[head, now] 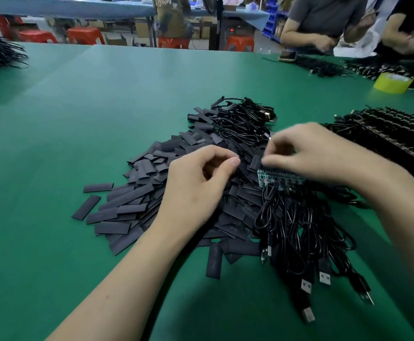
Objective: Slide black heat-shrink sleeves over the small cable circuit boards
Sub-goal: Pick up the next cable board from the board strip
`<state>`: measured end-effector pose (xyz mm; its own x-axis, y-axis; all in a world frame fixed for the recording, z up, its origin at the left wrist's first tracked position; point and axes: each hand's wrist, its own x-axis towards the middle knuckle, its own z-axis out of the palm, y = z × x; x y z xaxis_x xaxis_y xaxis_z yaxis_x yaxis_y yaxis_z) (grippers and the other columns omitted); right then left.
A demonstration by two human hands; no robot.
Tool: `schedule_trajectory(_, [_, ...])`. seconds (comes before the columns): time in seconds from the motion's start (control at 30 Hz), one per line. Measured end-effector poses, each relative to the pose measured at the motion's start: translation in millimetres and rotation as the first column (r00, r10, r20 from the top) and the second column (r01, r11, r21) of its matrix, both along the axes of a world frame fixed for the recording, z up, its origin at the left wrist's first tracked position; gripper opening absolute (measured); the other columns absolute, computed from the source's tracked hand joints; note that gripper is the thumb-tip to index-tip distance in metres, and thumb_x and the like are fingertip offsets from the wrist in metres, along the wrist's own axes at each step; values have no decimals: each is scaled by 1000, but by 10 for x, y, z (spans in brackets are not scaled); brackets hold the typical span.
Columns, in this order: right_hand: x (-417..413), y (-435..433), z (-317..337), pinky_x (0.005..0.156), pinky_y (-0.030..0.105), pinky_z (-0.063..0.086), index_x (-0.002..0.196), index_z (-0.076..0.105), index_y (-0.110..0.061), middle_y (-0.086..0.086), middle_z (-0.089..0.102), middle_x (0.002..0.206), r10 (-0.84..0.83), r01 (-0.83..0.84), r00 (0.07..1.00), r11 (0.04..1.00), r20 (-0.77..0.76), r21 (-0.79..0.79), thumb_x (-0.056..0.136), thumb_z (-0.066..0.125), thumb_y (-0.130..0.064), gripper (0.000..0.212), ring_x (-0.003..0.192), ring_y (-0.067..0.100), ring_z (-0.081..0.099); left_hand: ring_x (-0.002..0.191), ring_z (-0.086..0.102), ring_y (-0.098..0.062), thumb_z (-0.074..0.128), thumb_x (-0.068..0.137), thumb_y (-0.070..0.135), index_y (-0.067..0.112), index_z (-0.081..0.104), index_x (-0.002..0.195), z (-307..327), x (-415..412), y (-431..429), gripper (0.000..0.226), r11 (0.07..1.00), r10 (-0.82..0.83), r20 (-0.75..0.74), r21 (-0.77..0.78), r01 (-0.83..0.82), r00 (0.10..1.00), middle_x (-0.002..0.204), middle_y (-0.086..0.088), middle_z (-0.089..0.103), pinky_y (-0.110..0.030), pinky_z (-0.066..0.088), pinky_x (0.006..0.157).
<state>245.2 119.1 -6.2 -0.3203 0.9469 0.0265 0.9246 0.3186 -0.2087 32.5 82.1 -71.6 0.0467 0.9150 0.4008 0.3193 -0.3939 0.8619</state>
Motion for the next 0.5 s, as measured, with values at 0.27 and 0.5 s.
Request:
schedule_trajectory(0.27, [125,-148,-282,92,40,47,94,67,-26,-3,59,96,-66,65,998,996,21,55,89,69,-46,21,96,19,55,85,63,-9,69,92,43,31,81,91,-43,45,-72,17,970,-191,-394,64,234,899,85,10,68,-39,51,81])
schedule_trajectory(0.5, [246,-244,-263,67,19,44,84,67,-23,3,71,83,-19,21,860,1000,-510,-2,85,78,-28,12,71,9,61,76,64,-14,74,92,35,24,79,85,-39,93,-73,14,972,-221,-205,34,232,954,80,6,70,-28,50,71])
